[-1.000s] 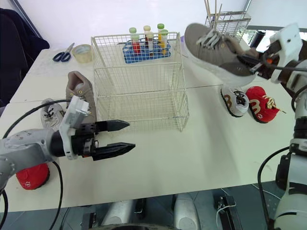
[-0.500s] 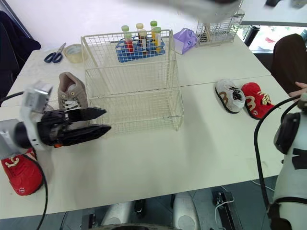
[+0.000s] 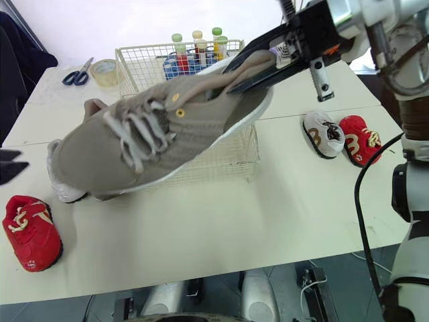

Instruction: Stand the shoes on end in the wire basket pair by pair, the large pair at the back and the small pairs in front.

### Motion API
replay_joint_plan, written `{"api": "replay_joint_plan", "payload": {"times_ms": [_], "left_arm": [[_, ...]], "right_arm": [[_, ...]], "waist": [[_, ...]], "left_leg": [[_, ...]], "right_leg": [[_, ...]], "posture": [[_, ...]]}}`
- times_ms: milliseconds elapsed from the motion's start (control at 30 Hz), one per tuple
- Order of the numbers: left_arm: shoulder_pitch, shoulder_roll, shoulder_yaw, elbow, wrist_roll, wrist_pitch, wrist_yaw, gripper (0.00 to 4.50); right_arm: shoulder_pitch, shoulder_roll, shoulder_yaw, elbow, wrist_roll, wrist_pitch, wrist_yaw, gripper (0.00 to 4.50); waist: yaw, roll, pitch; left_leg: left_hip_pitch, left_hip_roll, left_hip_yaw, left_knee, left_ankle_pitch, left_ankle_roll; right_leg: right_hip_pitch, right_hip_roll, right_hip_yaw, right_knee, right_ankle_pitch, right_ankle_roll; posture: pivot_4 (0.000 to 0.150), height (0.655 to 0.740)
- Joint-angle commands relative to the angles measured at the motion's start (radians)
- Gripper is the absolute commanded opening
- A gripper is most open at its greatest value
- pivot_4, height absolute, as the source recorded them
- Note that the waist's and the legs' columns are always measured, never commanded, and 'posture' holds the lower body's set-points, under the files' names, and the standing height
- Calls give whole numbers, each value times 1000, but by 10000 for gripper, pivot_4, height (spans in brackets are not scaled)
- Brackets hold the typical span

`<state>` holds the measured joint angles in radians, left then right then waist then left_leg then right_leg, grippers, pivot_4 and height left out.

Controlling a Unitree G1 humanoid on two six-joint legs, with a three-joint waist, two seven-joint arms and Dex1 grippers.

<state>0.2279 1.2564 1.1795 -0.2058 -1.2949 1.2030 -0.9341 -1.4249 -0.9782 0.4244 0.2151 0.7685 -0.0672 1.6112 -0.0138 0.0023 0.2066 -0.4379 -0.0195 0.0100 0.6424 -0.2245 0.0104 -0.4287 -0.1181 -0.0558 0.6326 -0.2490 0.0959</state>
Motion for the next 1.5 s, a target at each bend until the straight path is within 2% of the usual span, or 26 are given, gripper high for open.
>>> {"api": "replay_joint_plan", "payload": {"times_ms": [33,167,233,433,667,833,1167,1500], "left_arm": [[-177,100,-93,27,-103,-48,-32,45000],[-338,165,-342,-54,-243,-59,-70,45000],[-391,186,-453,-90,-329,-42,-97,45000],[-516,173,-672,-141,-412,-26,-129,45000],[-686,57,-981,-215,-219,-35,-123,45000],[-780,21,-1042,-148,-69,-58,-195,45000],[-835,40,-1016,-50,65,-74,-337,45000],[-835,-69,-1029,-165,-74,35,-275,45000]], "right_arm": [[-74,-38,61,-29,109,-75,3,2990],[-118,-48,147,-29,142,-135,3,2990],[-149,-41,181,-2,129,-167,3,2990],[-179,-50,243,-11,136,-189,3,2990],[-189,-31,222,-56,169,-158,3,2990],[-187,-70,200,-88,198,-124,3,2990],[-176,-116,179,-122,233,-84,3,2990],[-186,-96,179,-104,233,-100,3,2990]], "waist": [[3,-2,0],[-3,-2,0],[-4,-2,0],[-7,-2,0],[2,-4,1],[0,-5,1],[-1,-5,1],[0,-5,1]], "left_leg": [[0,0,0,1,-1,-1],[-3,-1,0,2,-2,-2],[-5,-1,0,2,0,0],[-6,1,3,1,0,0],[-6,1,8,7,0,1],[-5,0,10,10,0,1],[-5,1,10,9,0,1],[-5,1,10,10,0,2]], "right_leg": [[0,0,0,0,0,0],[-1,-1,1,-1,1,1],[0,-1,2,-1,4,6],[-4,1,3,3,7,10],[-3,1,5,8,7,10],[-4,0,5,12,6,10],[-6,1,8,15,6,11],[-6,1,10,15,6,11]], "posture": [[1500,7400],[1500,7400],[1500,7400],[1500,7400],[1500,7400],[1500,7400],[1500,7400],[1500,7400]]}}
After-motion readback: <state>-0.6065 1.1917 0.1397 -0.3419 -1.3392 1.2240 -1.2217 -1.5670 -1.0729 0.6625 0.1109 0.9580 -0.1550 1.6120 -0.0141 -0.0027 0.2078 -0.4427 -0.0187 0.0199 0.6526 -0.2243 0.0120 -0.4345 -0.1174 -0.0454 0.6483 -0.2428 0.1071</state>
